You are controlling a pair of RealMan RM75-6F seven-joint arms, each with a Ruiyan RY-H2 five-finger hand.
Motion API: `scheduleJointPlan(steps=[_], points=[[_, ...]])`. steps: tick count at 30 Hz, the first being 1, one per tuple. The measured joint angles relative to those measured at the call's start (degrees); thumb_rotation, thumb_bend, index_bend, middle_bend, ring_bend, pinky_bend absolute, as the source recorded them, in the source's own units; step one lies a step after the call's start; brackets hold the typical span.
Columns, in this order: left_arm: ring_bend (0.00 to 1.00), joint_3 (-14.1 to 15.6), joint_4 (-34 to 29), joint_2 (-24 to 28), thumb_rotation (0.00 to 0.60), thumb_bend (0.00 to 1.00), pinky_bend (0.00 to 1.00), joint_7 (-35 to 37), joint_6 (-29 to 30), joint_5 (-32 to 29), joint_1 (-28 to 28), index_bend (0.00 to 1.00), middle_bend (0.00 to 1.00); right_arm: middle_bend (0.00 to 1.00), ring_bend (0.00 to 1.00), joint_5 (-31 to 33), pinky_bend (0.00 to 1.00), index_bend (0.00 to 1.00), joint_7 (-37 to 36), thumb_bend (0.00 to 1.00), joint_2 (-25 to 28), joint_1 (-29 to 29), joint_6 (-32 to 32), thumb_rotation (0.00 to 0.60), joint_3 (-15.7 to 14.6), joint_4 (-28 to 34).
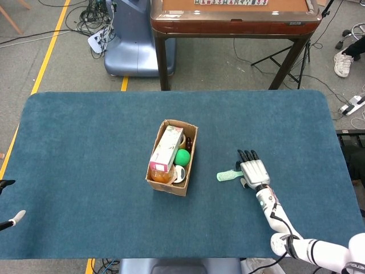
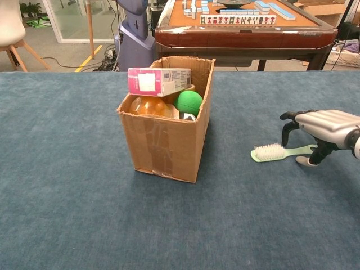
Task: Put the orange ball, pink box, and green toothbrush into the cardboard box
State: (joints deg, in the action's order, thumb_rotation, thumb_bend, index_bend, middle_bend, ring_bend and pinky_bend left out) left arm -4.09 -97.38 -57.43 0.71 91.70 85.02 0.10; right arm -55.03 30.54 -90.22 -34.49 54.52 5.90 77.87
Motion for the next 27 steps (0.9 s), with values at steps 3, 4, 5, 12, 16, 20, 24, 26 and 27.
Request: scheduleJointPlan(steps=[3,4,5,12,16,20,24,26,27], points=[[0.26,0.0,-0.02,0.0,0.6,0.11,0.42,0.03,0.04,-0.01,0.03,0.26,0.28,0.0,0.0,-0.45,0.0,0.36,-0.43,0.35,-0.2,0.05,0.16,0.6,-0.11,-0.32],[0.26,-0.01,-0.02,0.0,0.6,0.11,0.42,0.02,0.05,-0.01,0.03,0.26,0.28,0.0,0.0,-0.59,0.0,0.36,-0.59,0.35,-0.26,0.07,0.21,0.6,-0.13,-0.4],[0.26,-0.01,-0.03,0.0,0.6,0.11,0.42,0.01,0.03,-0.01,0.02,0.26,0.28,0.0,0.0,-0.78,0.0,0.36,-0.78,0.35,-0.31,0.1,0.27,0.6,-0.15,-0.48],[0.26,-0.03,-0.03,0.05,0.6,0.11,0.42,0.12,-0.02,-0.1,0.02,0.26,0.28,0.0,0.0,-1.44,0.0,0.36,-1.74,0.35,-0.79,0.27,0.25,0.6,-0.35,-1.44],[0.26,-0.02,0.05,0.07,0.6,0.11,0.42,0.24,0.05,-0.03,0.05,0.26,0.28,0.0,0.0,-1.45,0.0,0.37,-2.06,0.37,-0.99,0.26,-0.03,0.6,-0.33,-1.73],[0.26,-0.05,0.04,0.11,0.6,0.11,0.42,0.3,0.03,-0.08,0.04,0.26,0.28,0.02,0.0,-1.72,0.0,0.39,-2.58,0.41,-1.06,0.29,-0.04,0.6,-0.26,-1.74],[0.26,-0.04,0.02,0.12,0.6,0.11,0.42,0.3,0.0,-0.08,0.04,0.26,0.28,0.02,0.0,-1.97,0.0,0.4,-2.85,0.44,-1.04,0.37,-0.05,0.6,-0.31,-1.67],[0.26,-0.04,0.02,0.11,0.6,0.11,0.42,0.3,0.03,-0.05,0.04,0.26,0.28,0.02,0.0,-2.04,0.0,0.41,-2.88,0.45,-1.01,0.4,-0.05,0.6,-0.34,-1.65],[0.26,-0.03,0.02,0.11,0.6,0.11,0.42,0.28,0.04,-0.04,0.05,0.26,0.28,0.02,0.0,-2.02,0.0,0.41,-2.85,0.45,-1.0,0.42,-0.08,0.6,-0.37,-1.65]])
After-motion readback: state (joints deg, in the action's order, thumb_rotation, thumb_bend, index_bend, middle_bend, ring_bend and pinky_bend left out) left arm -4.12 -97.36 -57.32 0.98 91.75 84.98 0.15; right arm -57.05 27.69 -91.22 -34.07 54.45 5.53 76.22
